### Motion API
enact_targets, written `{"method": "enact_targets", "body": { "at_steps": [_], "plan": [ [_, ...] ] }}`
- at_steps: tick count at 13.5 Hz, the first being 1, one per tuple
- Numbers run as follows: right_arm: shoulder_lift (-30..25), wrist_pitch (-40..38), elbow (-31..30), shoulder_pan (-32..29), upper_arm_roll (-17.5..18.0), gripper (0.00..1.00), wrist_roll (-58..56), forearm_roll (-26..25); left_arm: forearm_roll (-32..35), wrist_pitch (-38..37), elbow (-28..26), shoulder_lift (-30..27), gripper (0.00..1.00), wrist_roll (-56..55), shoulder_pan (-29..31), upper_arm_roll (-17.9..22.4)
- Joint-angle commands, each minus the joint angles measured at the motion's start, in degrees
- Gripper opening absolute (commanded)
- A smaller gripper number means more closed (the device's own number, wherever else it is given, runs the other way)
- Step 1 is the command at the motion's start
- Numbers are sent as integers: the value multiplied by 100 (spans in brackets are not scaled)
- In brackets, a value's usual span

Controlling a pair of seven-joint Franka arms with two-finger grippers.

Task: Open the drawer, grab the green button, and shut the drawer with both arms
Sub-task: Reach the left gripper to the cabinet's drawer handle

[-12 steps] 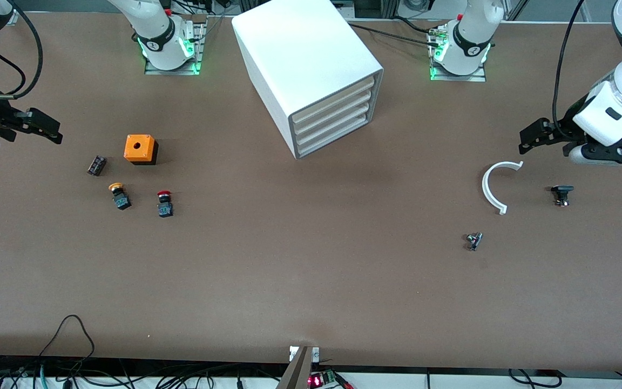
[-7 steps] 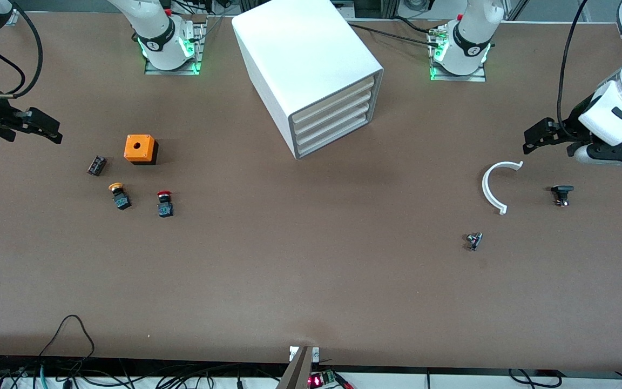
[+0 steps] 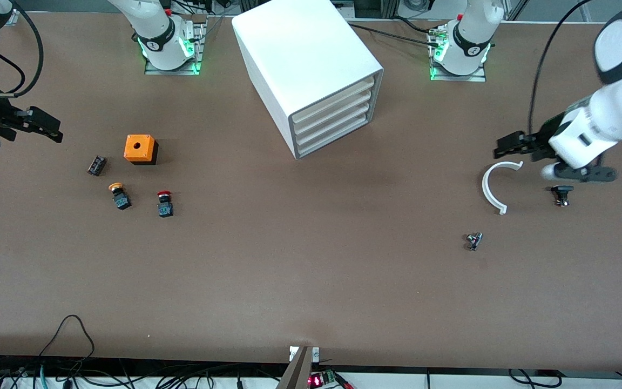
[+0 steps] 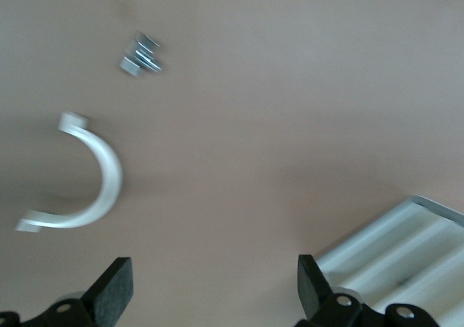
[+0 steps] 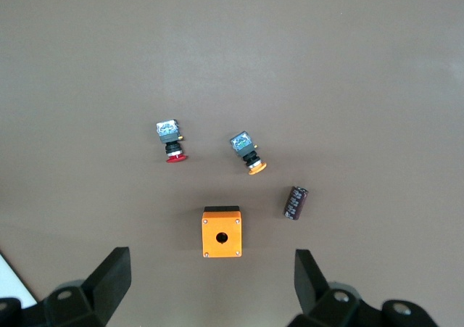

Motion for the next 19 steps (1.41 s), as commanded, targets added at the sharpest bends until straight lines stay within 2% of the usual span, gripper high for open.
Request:
{"method": "enact_targets", "body": {
  "at_steps": [1, 3, 5, 6, 7, 8, 10, 14, 19],
  "plan": [
    [-1, -106, 64, -11, 17, 100, -44, -56, -796, 336, -596, 332, 100, 86, -39, -20],
    [-1, -97, 64, -19, -1, 100, -53, -47, -1559, 382, -835, 691, 100, 130, -145, -143],
    [7, -97, 64, -28, -18, 100, -70, -30, -2639, 600, -1116, 1157, 100, 165, -468, -196],
    [7, -97, 64, -28, -27, 100, -71, -30, -3219, 854, -1326, 1342, 100, 374, -653, -248],
    [16, -97, 64, -37, -27, 100, -71, -30, -3616, 1265, -1546, 1475, 100, 855, -733, -484],
    [8, -106, 64, -37, -27, 100, -71, -30, -3864, 1722, -1800, 1519, 100, 1390, -751, -695],
    [16, -106, 64, -37, -27, 100, -71, -30, -4321, 2147, -2074, 1598, 100, 1922, -769, -1100],
    [16, -97, 64, -28, -18, 100, -9, -21, -5164, 2166, -2417, 1748, 100, 2555, -997, -1513],
    [34, -97, 64, -54, -27, 100, -9, -12, -5272, 2253, -2594, 1845, 100, 2609, -1094, -1690]
  ]
}}
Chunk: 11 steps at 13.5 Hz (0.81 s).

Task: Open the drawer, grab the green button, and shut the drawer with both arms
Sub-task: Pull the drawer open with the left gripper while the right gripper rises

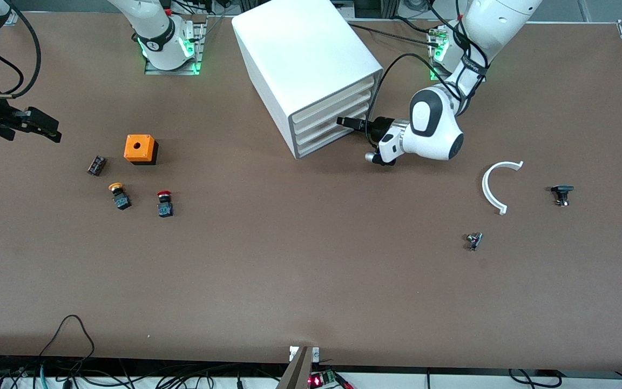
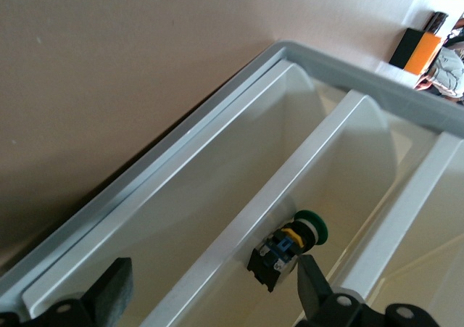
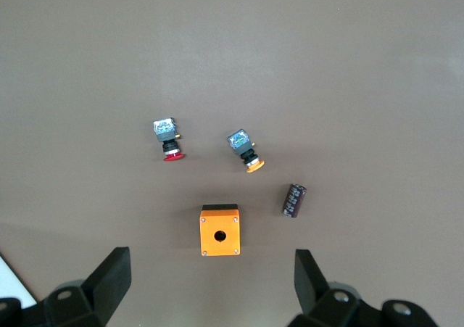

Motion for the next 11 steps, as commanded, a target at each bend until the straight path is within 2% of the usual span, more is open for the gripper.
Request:
{"method": "enact_targets", "body": {
  "at_steps": [1, 2, 3, 6, 9, 11],
  "plan": [
    [33, -80, 64, -47, 18, 100, -45, -12, -169, 236, -105, 48, 94, 198, -94, -74],
    [68, -80, 64, -47, 18, 100, -36, -3, -169, 368, -158, 83, 86, 198, -111, -135],
    [69, -80, 64, -47, 18, 100, -36, -3, -230, 465, -184, 92, 74, 198, -120, -214],
    [112, -263, 46, -12, 44, 100, -36, -12, -362, 501, -237, 127, 1, 189, -147, -320],
    [297, -335, 73, 443, 184, 100, 42, 15, -301, 597, -194, 92, 0, 154, -77, -225],
    [472, -212, 81, 830, 202, 100, 78, 40, -257, 1341, -36, 22, 0, 180, 2, 170]
  ]
}}
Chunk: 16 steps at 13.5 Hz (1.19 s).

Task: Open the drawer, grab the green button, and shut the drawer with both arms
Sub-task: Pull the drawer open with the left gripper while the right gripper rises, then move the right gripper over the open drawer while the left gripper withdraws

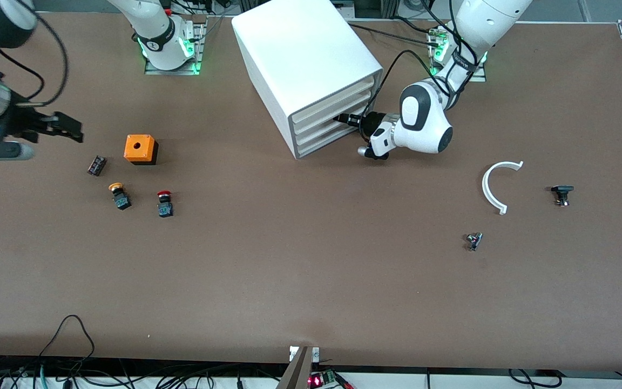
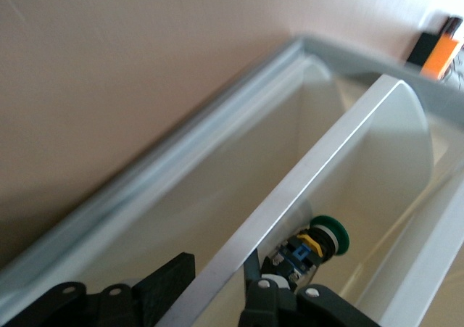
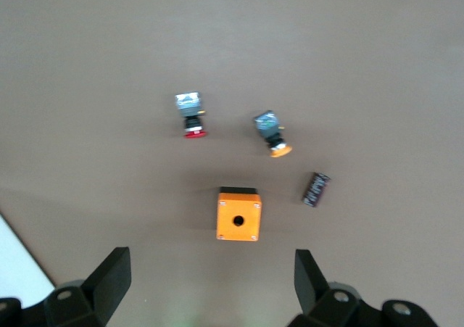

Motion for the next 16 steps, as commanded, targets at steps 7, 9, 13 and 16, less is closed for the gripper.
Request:
{"method": "enact_targets", "body": {
  "at_steps": [7, 9, 13, 16],
  "plan": [
    [913, 497, 611, 1441, 18, 100, 94, 29, 299, 1057, 609, -185, 100, -29, 281, 873],
    [1185, 497, 980, 1581, 27, 100, 86, 47, 360, 1057, 635, -369, 100, -21, 386, 1022],
    [1660, 690, 1648, 2082, 27, 100, 24, 222, 1947, 1014, 837, -834, 100, -29, 746, 1286],
    [2151, 1006, 2254, 2355, 123, 100, -46, 810, 3693, 778, 872, -1457, 100, -21, 1133, 1391]
  ]
}}
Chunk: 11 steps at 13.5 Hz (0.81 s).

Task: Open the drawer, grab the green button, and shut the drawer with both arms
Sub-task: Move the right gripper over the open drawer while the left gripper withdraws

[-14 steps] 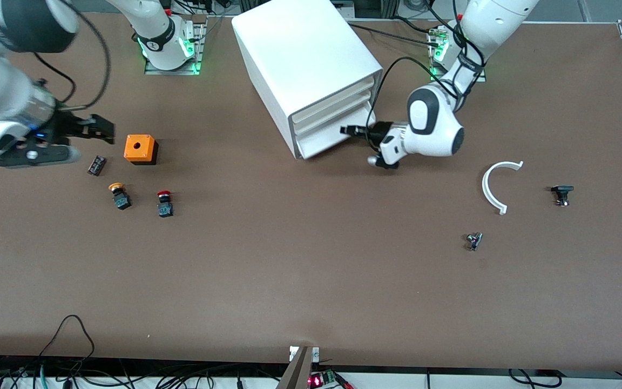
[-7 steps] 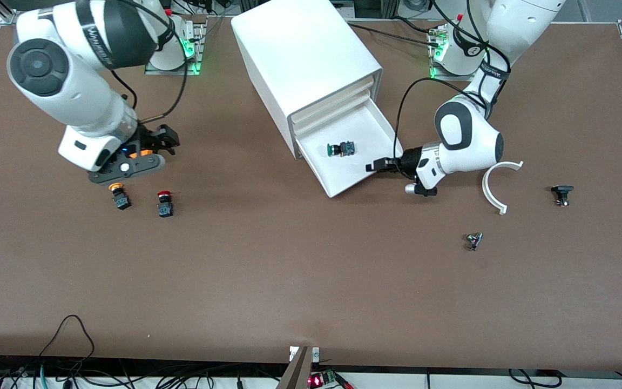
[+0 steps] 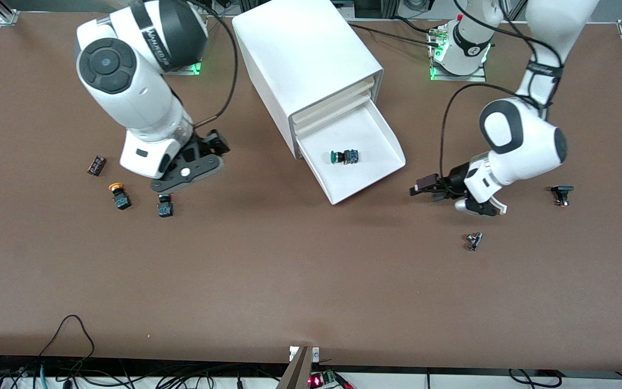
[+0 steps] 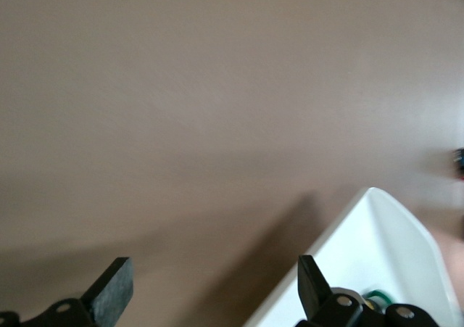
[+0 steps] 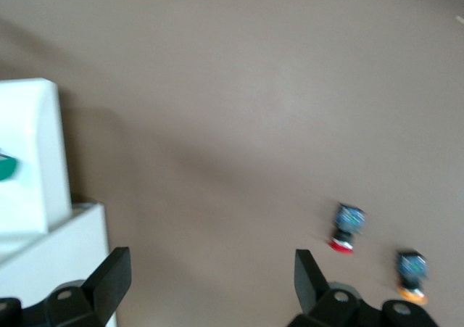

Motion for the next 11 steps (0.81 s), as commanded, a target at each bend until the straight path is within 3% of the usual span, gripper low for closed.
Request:
{"method": "enact_targets", "body": {
  "at_steps": [1, 4, 7, 9, 11],
  "plan": [
    [623, 188, 851, 245, 231, 100, -129, 328, 1592, -681, 94, -760, 100, -72, 339, 145],
    [1195, 435, 1414, 569, 627, 100, -330, 284, 3001, -2341, 1102, -1069, 100, -81, 525, 469],
    [1547, 776, 1696, 965, 628, 100, -1373, 266, 4153, -3424, 1755, -1499, 100, -360, 525, 471],
    [1671, 1041, 1697, 1159, 628, 100, -2007, 275, 4463, -4058, 2037, -1658, 100, -852, 508, 471],
    [1934, 1173, 1706, 1334, 637, 100, -2928, 293, 4622, -4148, 2055, -1720, 100, -1073, 490, 471]
  ]
}}
